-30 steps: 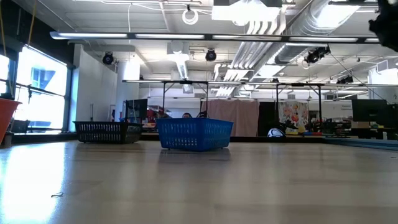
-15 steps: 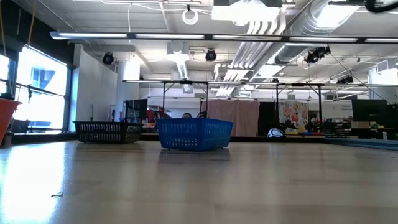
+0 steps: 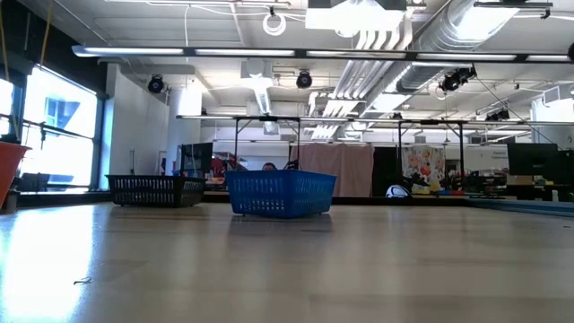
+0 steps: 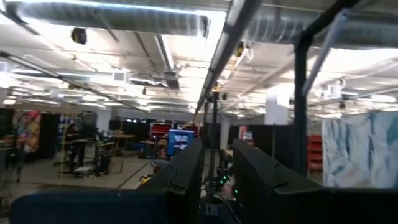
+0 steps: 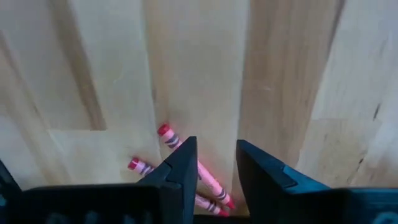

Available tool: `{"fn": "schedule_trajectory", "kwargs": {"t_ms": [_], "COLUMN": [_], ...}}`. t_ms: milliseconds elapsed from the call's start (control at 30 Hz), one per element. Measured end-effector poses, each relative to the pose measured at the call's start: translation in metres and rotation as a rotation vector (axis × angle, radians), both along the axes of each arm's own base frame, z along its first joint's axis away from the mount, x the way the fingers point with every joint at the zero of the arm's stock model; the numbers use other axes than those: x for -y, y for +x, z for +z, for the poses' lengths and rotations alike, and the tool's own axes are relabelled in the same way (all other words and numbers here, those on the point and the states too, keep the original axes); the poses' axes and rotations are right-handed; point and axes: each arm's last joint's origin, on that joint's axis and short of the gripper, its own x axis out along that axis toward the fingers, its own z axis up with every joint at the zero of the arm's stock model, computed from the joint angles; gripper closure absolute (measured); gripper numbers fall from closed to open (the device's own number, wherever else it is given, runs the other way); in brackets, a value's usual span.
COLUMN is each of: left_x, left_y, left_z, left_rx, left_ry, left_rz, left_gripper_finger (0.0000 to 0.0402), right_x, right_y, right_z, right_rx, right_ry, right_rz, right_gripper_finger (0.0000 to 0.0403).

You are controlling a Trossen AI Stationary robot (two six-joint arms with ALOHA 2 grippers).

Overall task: Sort crayons
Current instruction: Put the red crayon into the black basket

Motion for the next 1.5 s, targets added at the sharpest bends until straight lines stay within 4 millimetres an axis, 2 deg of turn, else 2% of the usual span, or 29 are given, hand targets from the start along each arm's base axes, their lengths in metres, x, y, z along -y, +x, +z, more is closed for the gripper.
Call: {"fn": "schedule_trajectory", "kwargs": {"t_ms": [233, 433, 633, 933, 1367, 1500], "left_x": [-0.002, -0.002, 0.001, 0.008, 0.021, 0.025], "left_y": [0.023, 0.048, 0.063, 0.065, 0.066, 0.067], "left_z": [-0.004, -0.010, -0.013, -0.009, -0.007, -0.007], "left_rx": [-0.017, -0.055, -0.063, -0.008, 0.011, 0.010], "left_ry": [-0.059, -0.087, -0.082, -0.055, -0.049, -0.049], "left_rz": [0.028, 0.029, 0.052, 0.028, -0.039, -0.063], "left_gripper_finger": [0.0326, 0.0326, 0.0326, 0.0326, 0.0326, 0.0326], "right_x": [-0.017, -0.029, -0.035, -0.037, -0.021, -0.019], "right_y": [-0.013, -0.030, -0.040, -0.040, -0.049, -0.050], "right_z": [0.004, 0.004, 0.004, -0.005, -0.030, -0.032], "right_rx": [0.054, 0.048, 0.079, 0.158, 0.149, 0.156], "right_ry": [0.017, 0.033, 0.012, 0.018, 0.005, 0.001], "right_rz": [0.180, 0.258, 0.312, 0.248, 0.203, 0.213], "right_gripper_finger": [0.0304, 0.0304, 0.0304, 0.0304, 0.0304, 0.0310]}}
